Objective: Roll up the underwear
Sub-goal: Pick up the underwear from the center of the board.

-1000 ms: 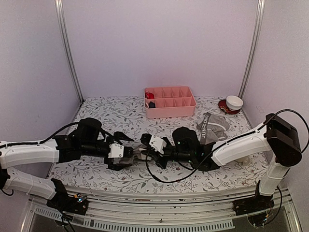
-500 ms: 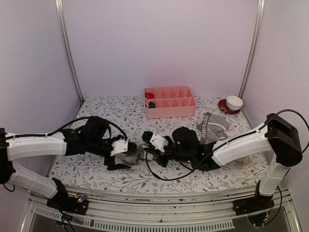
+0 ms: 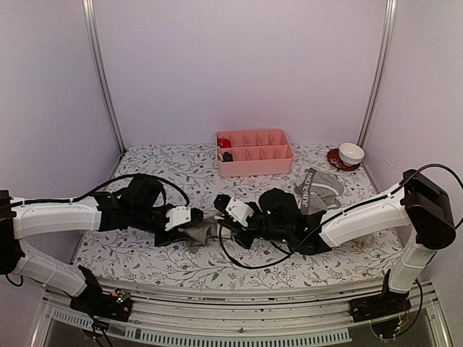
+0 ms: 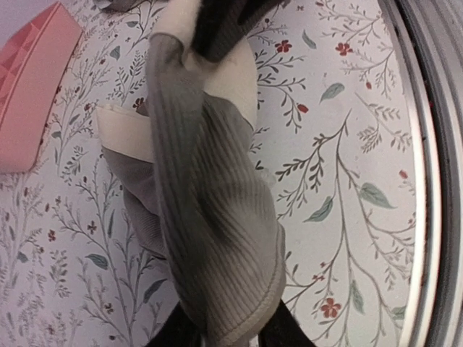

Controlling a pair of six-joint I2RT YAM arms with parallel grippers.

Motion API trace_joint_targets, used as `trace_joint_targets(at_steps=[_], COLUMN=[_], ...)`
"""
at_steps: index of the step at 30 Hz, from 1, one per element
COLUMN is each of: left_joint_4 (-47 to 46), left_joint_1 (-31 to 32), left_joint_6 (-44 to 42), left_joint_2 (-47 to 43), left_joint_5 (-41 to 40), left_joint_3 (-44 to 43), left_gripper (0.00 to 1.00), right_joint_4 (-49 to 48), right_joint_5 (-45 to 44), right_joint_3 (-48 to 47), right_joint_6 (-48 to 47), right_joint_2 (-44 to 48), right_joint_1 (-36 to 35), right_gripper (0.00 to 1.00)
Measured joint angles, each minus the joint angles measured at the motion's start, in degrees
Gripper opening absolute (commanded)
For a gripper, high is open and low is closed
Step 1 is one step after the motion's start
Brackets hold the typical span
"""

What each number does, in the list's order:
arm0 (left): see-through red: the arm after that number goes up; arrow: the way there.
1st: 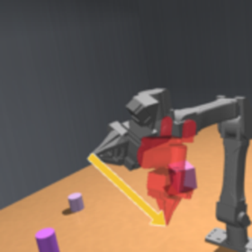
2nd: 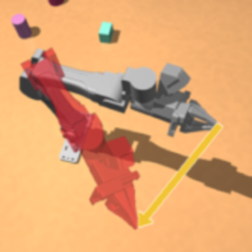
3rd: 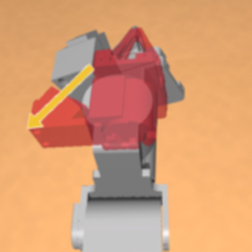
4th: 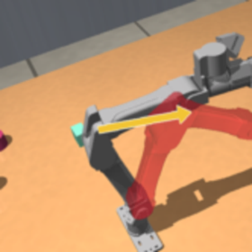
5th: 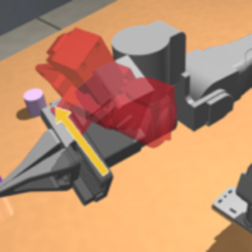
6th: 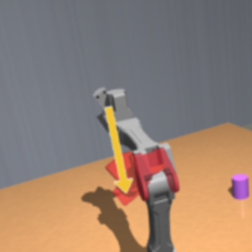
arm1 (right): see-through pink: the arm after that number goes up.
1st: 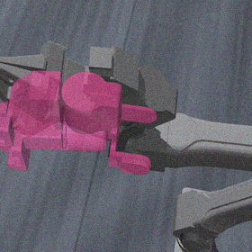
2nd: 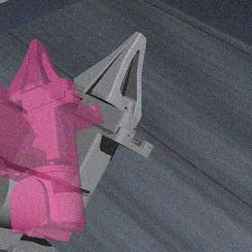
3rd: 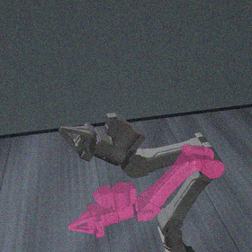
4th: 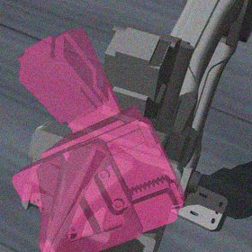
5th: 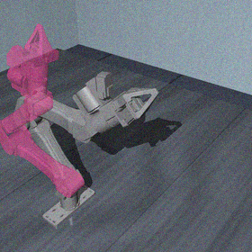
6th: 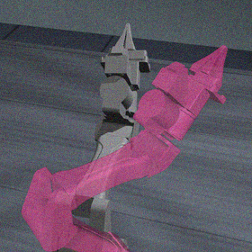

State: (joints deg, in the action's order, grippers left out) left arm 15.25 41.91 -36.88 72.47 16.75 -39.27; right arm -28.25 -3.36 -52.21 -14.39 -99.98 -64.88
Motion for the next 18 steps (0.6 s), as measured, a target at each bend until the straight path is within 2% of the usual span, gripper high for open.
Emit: trace_joint_targets(at_steps=[2,5,14,15,16,18], left_joint_4=[-0.1,-1.0,-3.9,-4.2,-4.5,-5.1], left_joint_1=[-0.2,-0.4,-0.9,-0.9,-0.9,-0.9], left_joint_6=[0.3,0.8,-1.4,-2.1,-2.6,-3.7], left_joint_2=[0.2,0.2,-6.3,-7.4,-8.3,-10.2], left_joint_5=[-0.8,-2.3,-5.8,-5.8,-5.8,-6.1], left_joint_3=[0.0,0.0,0.1,0.3,0.8,2.0], left_gripper=[0.09,0.00,0.00,0.02,0.10,0.42], right_joint_4=[0.0,0.5,4.5,4.7,4.8,5.0], right_joint_5=[0.3,1.9,8.8,9.3,9.7,10.1], right_joint_3=[0.0,0.0,-0.1,-0.1,-0.1,-0.4], right_joint_6=[0.0,-0.2,-1.5,-1.5,-1.5,-1.5], right_joint_2=[0.4,0.7,2.2,2.6,3.1,3.9], right_joint_1=[0.0,0.0,0.0,0.0,0.0,0.0], right_gripper=[0.02,0.03,0.02,0.02,0.02,0.02])
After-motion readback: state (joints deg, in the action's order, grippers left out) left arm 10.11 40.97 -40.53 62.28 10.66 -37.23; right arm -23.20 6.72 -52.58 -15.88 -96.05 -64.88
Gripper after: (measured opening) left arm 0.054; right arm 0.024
